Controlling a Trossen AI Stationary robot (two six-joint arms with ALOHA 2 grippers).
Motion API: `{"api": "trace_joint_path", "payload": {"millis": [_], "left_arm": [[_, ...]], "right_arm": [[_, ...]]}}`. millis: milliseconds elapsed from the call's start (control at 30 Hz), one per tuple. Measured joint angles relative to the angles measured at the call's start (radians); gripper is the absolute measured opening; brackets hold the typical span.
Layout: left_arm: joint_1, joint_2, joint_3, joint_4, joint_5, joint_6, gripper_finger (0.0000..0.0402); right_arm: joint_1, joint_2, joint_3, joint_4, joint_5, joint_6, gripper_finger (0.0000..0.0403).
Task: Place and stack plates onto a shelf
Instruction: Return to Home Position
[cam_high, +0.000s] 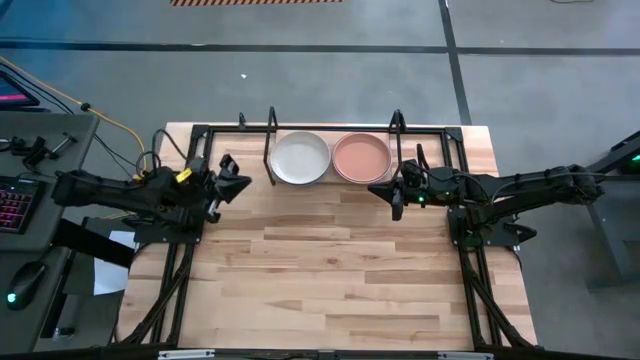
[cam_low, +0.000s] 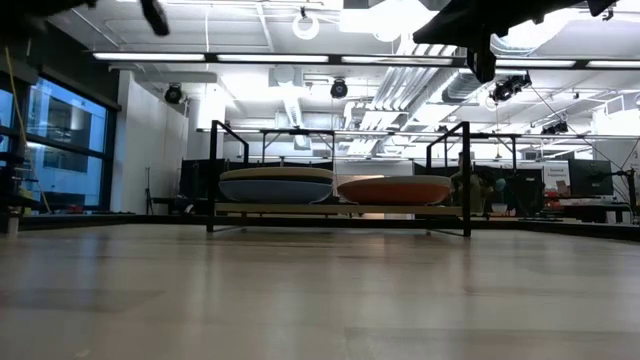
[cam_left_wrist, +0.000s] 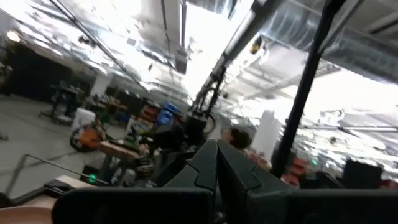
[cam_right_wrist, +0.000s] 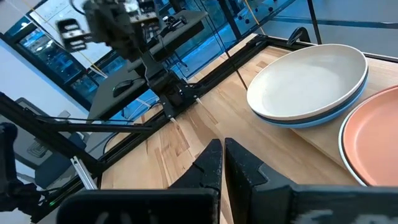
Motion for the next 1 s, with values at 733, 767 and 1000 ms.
{"api": "trace_joint_path", "payload": {"millis": [733,767,1000], "left_arm": [[0.074,-0.308,-0.309,-0.012,0.027,-0.158,0.0000],[0.069,-0.308,-0.309,-0.015,0.024,-0.154,0.0000],[0.056,-0.308,-0.309,-0.019,0.037,-0.195,0.0000]], "right_arm": [[0.001,-0.027,0.000,-0.005,-0.026,0.037,0.0000],[0.001,-0.036,0.000,-0.012,-0.033,0.037,0.0000],[0.001,-0.154,-0.044,-0.121,-0.058,0.055,0.0000]]}}
